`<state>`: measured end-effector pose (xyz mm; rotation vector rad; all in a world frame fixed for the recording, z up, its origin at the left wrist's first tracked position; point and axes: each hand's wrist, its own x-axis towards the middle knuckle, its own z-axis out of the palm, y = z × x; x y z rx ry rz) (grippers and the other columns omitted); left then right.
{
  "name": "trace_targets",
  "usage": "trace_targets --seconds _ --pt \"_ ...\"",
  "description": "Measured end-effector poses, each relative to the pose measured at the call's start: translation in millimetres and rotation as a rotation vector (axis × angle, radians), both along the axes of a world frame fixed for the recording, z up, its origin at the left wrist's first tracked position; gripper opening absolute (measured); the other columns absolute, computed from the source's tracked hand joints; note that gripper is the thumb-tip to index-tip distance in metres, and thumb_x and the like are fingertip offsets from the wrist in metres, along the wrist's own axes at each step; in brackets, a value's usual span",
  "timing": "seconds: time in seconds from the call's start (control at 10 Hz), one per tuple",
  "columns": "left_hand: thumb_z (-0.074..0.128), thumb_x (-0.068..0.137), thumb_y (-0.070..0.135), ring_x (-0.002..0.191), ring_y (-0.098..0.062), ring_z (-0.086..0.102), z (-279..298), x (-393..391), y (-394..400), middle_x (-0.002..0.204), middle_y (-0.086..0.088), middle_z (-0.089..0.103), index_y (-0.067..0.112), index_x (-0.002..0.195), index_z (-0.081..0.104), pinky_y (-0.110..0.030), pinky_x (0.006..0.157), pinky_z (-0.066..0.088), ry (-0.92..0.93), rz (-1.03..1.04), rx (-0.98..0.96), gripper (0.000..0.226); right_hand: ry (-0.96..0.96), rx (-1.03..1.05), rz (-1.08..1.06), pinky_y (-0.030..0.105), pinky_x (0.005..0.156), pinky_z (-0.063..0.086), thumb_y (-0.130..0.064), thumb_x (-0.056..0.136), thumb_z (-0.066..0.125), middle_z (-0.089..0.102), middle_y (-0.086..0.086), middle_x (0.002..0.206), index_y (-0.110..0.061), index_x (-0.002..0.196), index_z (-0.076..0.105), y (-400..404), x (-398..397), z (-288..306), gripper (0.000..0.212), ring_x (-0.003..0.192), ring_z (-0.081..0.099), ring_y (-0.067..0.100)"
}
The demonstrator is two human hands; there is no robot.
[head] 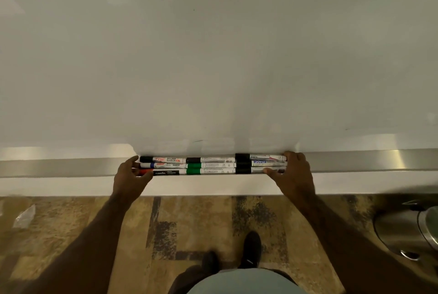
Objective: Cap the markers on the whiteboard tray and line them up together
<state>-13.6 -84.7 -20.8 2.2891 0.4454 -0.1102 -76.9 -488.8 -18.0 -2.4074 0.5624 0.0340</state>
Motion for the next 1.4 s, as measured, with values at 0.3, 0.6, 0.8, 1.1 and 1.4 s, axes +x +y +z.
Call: trace_targets --seconds 0.3,0.6,0.8,1.1,1.4 --pt "0.077 0.074 0.017 0.073 -0.01 0.068 1.6 0.0 3.5 0.083 0.005 0.071 0.022 0.102 0.068 -0.024 0.061 0.048 -0.044 -0.104 0.023 0.03 0.007 0.002 -0.032 0.04 0.086 0.048 -0.041 0.07 0.079 0.053 0.013 0.115 -0.011 0.118 0.054 3.5 0.5 1.7 0.062 0.105 0.051 0.029" --pt "0.078 0.073 0.019 0.066 -0.004 0.063 5.0 -1.8 7.4 0.081 0.005 0.072 0.022 0.095 0.07 -0.018 0.054 0.044 -0.097 -0.146 -0.003 0.024 0.022 0.001 -0.018 0.03 0.069 0.045 -0.046 0.064 0.081 0.062 0.007 0.098 -0.015 0.1 0.059 1.9 0.5 3.9 0.052 0.086 0.057 0.024" --pt "0.08 0.071 0.018 0.08 -0.016 0.067 5.9 -6.5 15.2 0.094 -0.002 0.072 0.021 0.097 0.065 -0.031 0.071 0.055 -0.082 -0.164 -0.032 0.03 -0.029 0.062 -0.13 0.041 0.084 0.052 -0.048 0.059 0.084 0.057 0.012 0.115 -0.01 0.118 0.047 11.6 -11.9 5.0 0.079 0.102 0.058 0.03" --pt "0.075 0.078 0.023 0.118 -0.026 0.054 16.7 -33.9 21.0 0.131 -0.011 0.055 0.01 0.133 0.044 -0.031 0.098 0.042 -0.038 -0.323 0.094 0.065 0.014 0.029 -0.025 0.039 0.107 0.037 -0.053 0.067 0.077 0.038 0.012 0.147 -0.011 0.142 0.031 43.0 -38.6 15.1 0.097 0.132 0.04 0.028" --pt "0.058 0.089 0.033 0.13 -0.022 0.045 40.7 -38.6 15.8 0.142 -0.007 0.049 0.015 0.139 0.042 -0.024 0.104 0.033 0.013 -0.563 0.263 0.055 0.072 -0.149 0.18 0.034 0.109 0.034 -0.061 0.075 0.064 0.037 0.002 0.15 -0.021 0.146 0.024 56.4 -43.0 41.3 0.091 0.135 0.034 0.021"
